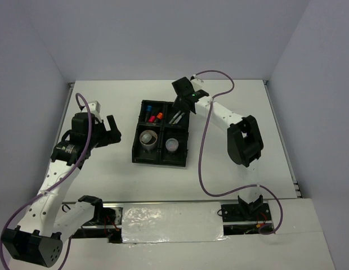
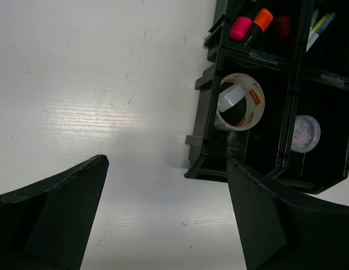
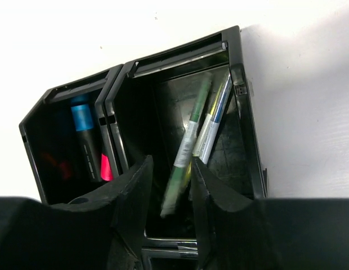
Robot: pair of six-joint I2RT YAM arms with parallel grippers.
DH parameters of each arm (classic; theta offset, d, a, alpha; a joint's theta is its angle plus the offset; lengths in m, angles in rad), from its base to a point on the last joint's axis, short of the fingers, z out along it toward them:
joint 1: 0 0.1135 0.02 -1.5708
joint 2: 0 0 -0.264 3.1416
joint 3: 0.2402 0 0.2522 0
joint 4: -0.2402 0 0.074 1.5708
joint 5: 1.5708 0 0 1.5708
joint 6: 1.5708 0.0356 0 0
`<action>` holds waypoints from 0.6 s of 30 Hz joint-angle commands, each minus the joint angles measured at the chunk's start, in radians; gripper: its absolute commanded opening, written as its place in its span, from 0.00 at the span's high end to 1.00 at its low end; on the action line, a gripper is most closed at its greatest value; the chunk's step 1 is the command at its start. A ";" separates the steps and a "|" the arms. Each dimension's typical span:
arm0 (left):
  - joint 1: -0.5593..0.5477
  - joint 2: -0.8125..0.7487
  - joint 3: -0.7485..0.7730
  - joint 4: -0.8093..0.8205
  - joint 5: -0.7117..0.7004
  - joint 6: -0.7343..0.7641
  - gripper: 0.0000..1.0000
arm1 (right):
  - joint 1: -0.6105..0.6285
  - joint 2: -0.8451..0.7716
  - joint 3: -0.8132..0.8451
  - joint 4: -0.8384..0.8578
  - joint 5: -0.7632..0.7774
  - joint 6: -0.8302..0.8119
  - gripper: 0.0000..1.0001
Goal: Sort the stationery into containers
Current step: Place the pen in the storage box, then reset both arms
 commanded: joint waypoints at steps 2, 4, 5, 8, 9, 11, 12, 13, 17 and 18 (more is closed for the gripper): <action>0.006 -0.004 0.000 0.032 0.010 0.012 0.01 | -0.003 -0.046 -0.017 0.034 0.022 -0.010 0.57; 0.006 -0.002 -0.002 0.032 0.010 0.012 0.01 | -0.006 -0.063 -0.023 0.014 0.026 -0.015 0.57; 0.006 -0.002 0.000 0.030 0.006 0.010 0.01 | -0.006 -0.091 -0.027 0.005 0.032 -0.018 0.57; 0.006 0.001 -0.002 0.029 -0.003 0.009 0.01 | -0.003 -0.173 -0.107 0.023 0.048 -0.048 0.57; 0.006 0.004 0.000 0.024 -0.010 0.009 0.01 | -0.001 -0.260 -0.145 0.091 0.040 -0.073 0.57; 0.006 0.010 0.003 0.018 -0.025 0.004 0.01 | 0.009 -0.370 -0.305 0.176 0.013 -0.182 0.57; 0.006 0.011 0.007 0.013 -0.051 0.003 0.01 | 0.011 -0.482 -0.395 0.230 0.002 -0.264 0.56; 0.006 0.011 0.011 0.009 -0.066 -0.002 0.01 | 0.012 -0.535 -0.429 0.236 -0.009 -0.306 0.56; 0.020 -0.001 0.021 -0.020 -0.170 -0.026 0.01 | 0.022 -0.780 -0.565 0.170 -0.020 -0.478 0.35; 0.031 -0.005 0.021 -0.023 -0.198 -0.032 0.01 | 0.023 -0.831 -0.595 0.161 -0.014 -0.505 0.01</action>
